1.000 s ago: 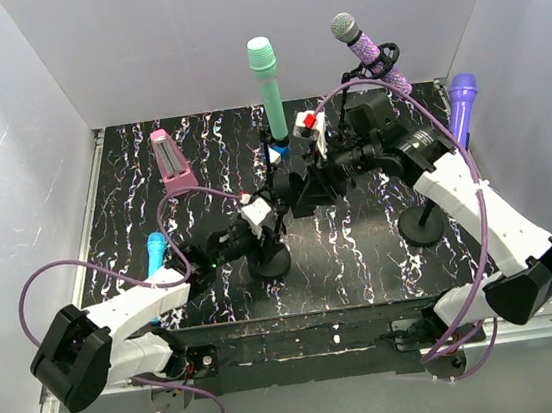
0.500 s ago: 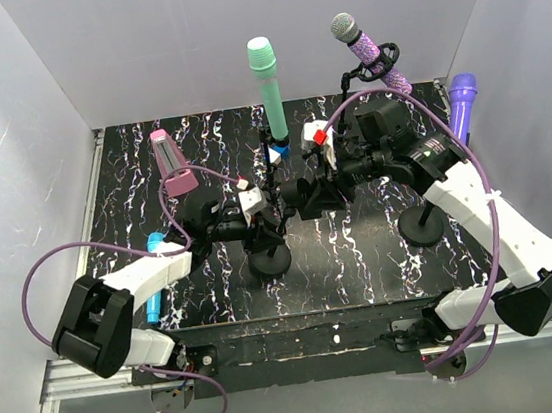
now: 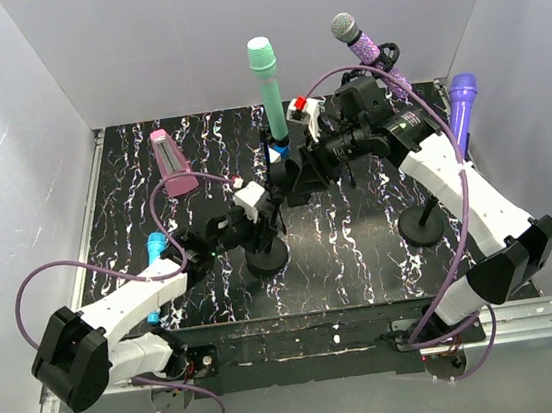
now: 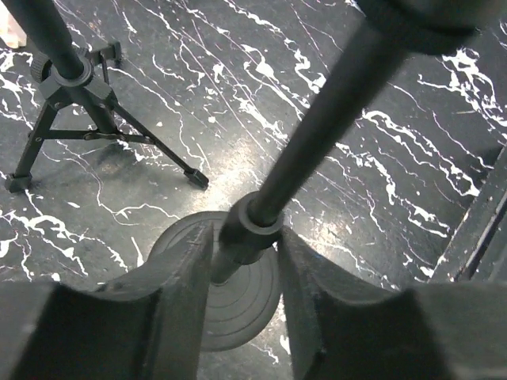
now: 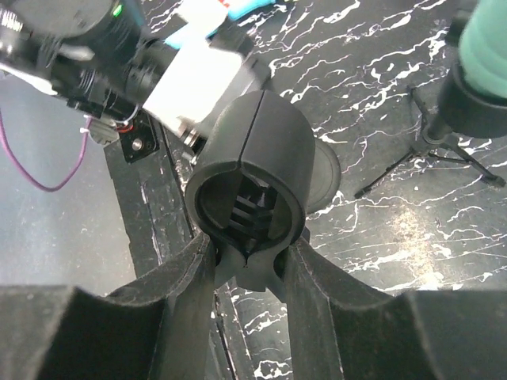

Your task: Remove the microphone from the stand

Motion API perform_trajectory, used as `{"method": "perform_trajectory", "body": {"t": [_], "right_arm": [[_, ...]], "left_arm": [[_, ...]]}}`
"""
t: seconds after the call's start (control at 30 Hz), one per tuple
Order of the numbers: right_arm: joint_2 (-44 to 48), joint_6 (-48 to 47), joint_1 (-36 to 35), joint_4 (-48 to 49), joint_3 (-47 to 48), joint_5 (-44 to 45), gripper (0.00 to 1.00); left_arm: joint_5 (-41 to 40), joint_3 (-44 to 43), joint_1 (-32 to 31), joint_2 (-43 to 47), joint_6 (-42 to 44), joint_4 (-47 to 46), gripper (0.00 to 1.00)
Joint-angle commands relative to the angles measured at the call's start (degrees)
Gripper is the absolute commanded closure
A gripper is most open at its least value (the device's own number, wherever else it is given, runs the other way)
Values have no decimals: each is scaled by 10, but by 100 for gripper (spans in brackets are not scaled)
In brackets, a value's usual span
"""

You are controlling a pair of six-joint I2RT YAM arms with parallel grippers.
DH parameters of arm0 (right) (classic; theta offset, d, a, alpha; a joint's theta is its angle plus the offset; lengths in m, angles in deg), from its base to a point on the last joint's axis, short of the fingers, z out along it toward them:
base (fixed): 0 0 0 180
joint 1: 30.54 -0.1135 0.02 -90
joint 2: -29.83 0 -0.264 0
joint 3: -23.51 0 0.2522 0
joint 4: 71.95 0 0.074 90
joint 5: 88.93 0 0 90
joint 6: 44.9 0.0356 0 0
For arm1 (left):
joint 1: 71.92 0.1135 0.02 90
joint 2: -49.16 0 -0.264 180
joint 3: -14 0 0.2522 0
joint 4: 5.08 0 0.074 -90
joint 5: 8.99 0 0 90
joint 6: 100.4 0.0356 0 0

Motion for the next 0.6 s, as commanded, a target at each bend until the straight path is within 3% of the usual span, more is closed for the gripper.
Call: {"method": "perform_trajectory", "body": {"t": [0.0,0.03,0.13,0.3,0.43,0.57], "right_arm": [[40,-48,-7,-63,-52,-30,99],[58,-63,-7,-31,-78,-29,99],[97,-132,-10,1,-125,-24,99],[105,-230,-15,-54,-128,-49,99],[107,-243,-22,-69,-127,-43,99],[123,-240,-23,-64,-137,-22,99]], "left_arm": [[152,-54,62,5,76,91,49],[206,-57,61,12,121,104,40],[306,-62,61,23,205,136,34],[385,-83,62,-24,258,134,41],[436,-91,62,-79,256,89,62],[444,-111,59,-114,258,100,100]]}}
